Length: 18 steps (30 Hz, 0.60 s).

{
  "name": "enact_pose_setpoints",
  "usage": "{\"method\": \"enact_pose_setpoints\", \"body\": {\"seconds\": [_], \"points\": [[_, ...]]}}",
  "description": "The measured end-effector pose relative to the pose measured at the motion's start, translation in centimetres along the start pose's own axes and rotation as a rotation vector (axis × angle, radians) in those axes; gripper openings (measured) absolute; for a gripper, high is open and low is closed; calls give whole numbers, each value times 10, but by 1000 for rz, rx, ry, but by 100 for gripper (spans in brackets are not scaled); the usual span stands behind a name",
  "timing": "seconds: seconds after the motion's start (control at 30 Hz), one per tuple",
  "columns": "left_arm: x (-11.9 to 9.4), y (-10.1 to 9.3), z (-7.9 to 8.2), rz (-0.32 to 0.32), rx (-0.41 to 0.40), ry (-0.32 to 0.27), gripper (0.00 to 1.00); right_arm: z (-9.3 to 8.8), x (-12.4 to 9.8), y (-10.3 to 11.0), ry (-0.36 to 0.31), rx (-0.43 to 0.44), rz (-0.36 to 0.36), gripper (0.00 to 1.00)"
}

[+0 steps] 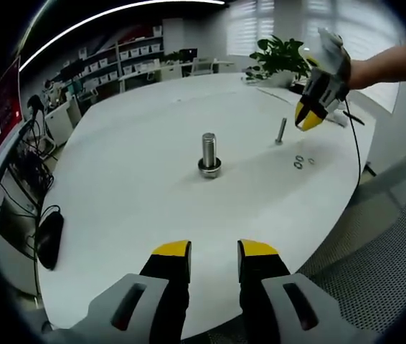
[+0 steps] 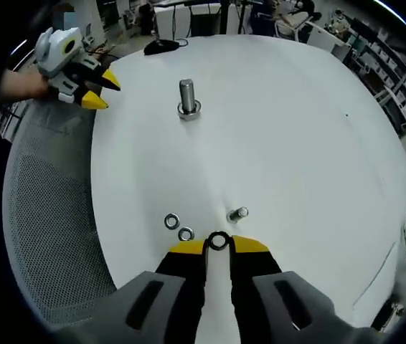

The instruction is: Place the washer onto the threaded stud by aligning its center hole with the stud, sliding it down to the base, and recovering from edge contact or off-axis alignment until the washer reaches the visible bottom stop.

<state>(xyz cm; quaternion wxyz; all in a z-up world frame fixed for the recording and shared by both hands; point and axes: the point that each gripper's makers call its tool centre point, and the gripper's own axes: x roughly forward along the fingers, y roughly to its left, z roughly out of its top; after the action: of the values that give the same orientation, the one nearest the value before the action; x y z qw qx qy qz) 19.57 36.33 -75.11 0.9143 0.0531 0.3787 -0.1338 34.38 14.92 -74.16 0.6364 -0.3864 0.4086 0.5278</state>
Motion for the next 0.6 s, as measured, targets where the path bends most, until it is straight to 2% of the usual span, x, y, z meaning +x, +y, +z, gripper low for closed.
{"method": "enact_pose_setpoints", "body": {"seconds": [0.3, 0.6], "points": [[0, 0, 0, 2, 0, 1, 24, 15, -2, -11, -7, -25, -9, 13], [1, 0, -1, -3, 1, 7, 24, 17, 2, -17, 3, -33, -9, 13]]}}
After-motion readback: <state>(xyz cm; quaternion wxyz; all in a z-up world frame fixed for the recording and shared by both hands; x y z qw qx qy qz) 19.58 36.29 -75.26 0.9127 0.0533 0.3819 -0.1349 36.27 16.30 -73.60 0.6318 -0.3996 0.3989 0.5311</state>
